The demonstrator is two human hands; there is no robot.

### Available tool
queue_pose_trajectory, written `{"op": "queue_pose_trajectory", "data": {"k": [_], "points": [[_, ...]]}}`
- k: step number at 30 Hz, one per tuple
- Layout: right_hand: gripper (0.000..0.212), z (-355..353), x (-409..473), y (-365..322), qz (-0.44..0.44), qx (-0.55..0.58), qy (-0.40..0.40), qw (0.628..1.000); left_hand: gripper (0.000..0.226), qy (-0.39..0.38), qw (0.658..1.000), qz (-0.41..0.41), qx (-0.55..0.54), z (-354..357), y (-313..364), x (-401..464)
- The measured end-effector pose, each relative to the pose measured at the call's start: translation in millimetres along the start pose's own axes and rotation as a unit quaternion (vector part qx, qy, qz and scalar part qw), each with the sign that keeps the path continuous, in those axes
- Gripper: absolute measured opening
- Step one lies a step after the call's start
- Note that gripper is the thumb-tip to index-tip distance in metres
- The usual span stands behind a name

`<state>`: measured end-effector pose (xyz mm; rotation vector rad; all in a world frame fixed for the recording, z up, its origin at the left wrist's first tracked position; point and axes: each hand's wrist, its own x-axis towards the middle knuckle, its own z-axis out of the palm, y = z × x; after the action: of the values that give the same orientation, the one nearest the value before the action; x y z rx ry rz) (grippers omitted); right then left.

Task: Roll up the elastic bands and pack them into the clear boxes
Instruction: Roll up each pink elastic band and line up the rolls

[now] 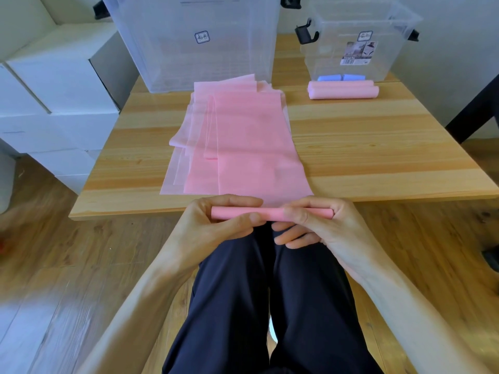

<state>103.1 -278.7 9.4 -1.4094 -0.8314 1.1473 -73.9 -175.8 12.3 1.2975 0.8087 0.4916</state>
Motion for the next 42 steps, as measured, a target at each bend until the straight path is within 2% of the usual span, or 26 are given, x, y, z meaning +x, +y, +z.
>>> {"op": "queue_pose_trajectory", "data": {"k": [5, 8, 14, 17, 20, 24, 27, 31, 36, 39, 42], "points": [[0.028, 0.9, 0.5, -1.5, 0.002, 0.014, -0.005, 1.0, 0.028, 0.023, 1.0, 0.0, -0.012, 1.7, -1.5, 1.4], [0.023, 0.1, 1.1, -0.8, -0.004, 0.005, 0.0, 1.0, 0.031, 0.016, 1.0, 0.002, -0.012, 1.1, -1.2, 1.5], [0.029, 1.3, 2.0, -1.3, 0.0, 0.02, 0.0, 1.0, 0.028, 0.023, 0.999, 0.002, -0.027, 3.9, -2.0, 2.3], [0.024, 1.5, 2.7, -0.4, -0.004, 0.016, 0.008, 1.0, 0.031, 0.017, 0.999, -0.007, -0.038, 2.9, -1.8, 2.7], [0.03, 3.7, 2.8, -0.4, 0.005, 0.029, 0.024, 0.999, 0.03, 0.01, 0.998, -0.009, -0.056, 2.7, -2.2, 2.7], [0.029, 4.1, 1.3, -2.0, 0.002, 0.023, 0.003, 1.0, 0.032, 0.024, 0.998, -0.01, -0.05, 2.6, -1.4, 3.5], [0.023, 4.0, 1.9, -2.0, 0.003, 0.018, 0.019, 1.0, 0.032, 0.014, 0.998, -0.012, -0.055, 2.4, -1.7, 3.3], [0.027, 3.2, 2.7, -2.4, 0.013, 0.021, 0.008, 1.0, 0.027, 0.025, 0.999, -0.009, -0.045, 2.7, -3.4, 2.6], [0.024, 1.5, 4.3, 0.3, 0.004, 0.006, 0.015, 1.0, 0.032, 0.01, 1.0, -0.009, -0.027, 1.9, -2.6, 3.1], [0.033, 3.2, 3.4, 0.8, 0.016, 0.02, 0.015, 1.0, 0.031, 0.015, 1.0, -0.005, -0.017, 2.5, -3.2, 2.5], [0.03, 2.8, 2.6, 0.1, 0.014, 0.013, -0.004, 1.0, 0.03, 0.027, 1.0, -0.007, -0.009, 2.0, -3.3, 2.8]]}}
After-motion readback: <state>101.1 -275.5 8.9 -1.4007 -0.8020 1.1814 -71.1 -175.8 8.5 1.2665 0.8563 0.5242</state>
